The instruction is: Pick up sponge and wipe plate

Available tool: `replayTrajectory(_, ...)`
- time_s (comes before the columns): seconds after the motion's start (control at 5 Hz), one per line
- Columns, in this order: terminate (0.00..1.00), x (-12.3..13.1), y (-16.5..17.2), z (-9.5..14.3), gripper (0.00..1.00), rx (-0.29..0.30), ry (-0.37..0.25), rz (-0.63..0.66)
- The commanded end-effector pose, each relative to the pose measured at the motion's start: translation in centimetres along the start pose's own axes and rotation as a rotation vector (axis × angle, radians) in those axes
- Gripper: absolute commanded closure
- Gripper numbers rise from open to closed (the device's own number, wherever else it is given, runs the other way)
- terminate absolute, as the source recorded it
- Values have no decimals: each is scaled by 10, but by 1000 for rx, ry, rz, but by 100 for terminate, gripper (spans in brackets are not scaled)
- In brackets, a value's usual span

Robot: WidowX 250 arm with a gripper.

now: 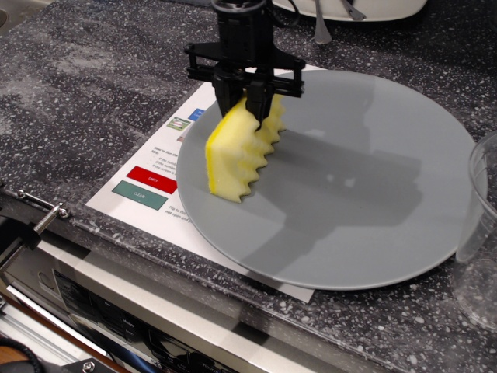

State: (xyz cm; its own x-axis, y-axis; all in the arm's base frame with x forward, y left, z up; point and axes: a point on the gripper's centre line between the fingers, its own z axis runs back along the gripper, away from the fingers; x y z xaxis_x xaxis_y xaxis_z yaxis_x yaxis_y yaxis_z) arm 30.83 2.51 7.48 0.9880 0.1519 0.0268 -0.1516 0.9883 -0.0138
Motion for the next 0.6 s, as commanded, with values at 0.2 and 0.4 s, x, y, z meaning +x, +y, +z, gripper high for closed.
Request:
replayTrajectory(0.2, 0, -29, -43, 5, 100, -51, 6, -71)
replayTrajectory(0.4, 100, -40, -55, 8, 100, -60, 26, -89)
